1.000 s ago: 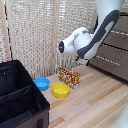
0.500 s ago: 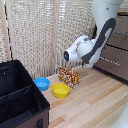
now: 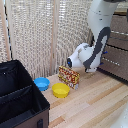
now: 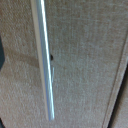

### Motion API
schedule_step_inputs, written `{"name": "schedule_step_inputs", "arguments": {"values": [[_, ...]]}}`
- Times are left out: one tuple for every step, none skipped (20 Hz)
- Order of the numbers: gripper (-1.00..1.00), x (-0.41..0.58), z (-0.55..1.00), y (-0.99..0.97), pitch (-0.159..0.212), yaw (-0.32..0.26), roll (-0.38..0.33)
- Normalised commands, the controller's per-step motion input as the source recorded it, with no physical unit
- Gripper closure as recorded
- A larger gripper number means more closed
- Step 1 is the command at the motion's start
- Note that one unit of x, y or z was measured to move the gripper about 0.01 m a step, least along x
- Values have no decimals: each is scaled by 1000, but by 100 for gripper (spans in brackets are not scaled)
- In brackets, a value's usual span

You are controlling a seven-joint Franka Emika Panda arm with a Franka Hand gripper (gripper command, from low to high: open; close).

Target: Move your gripper towards the bottom drawer handle. Grasp the handle gently with your gripper. Apply gentle outward force to slide the bottom drawer open.

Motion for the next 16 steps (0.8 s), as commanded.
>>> {"name": "schedule_step_inputs", "arguments": {"values": [[-100, 0, 0, -660, 9, 12, -65], [-100, 0, 0, -643, 32, 21, -43], [-100, 20, 0, -577, 58, 21, -14], [-100, 60, 0, -466, 51, 0, 0], [-100, 57, -9, -369, 63, 0, 10], [-100, 31, -29, -397, 63, 0, 52], [100, 26, 0, -351, 46, 0, 73], [100, 57, 0, -371, 0, -20, 55], [100, 80, 0, -209, 0, -12, 0], [100, 126, 0, -263, 0, -20, 0], [100, 111, 0, -274, 0, -16, 0], [100, 106, 0, -154, 2, -27, 2], [100, 157, 0, -9, 15, -58, 0], [100, 109, 0, 0, 5, -65, 0], [100, 86, 0, 0, 0, -71, -6], [100, 103, 0, 9, 13, -75, -11]]}}
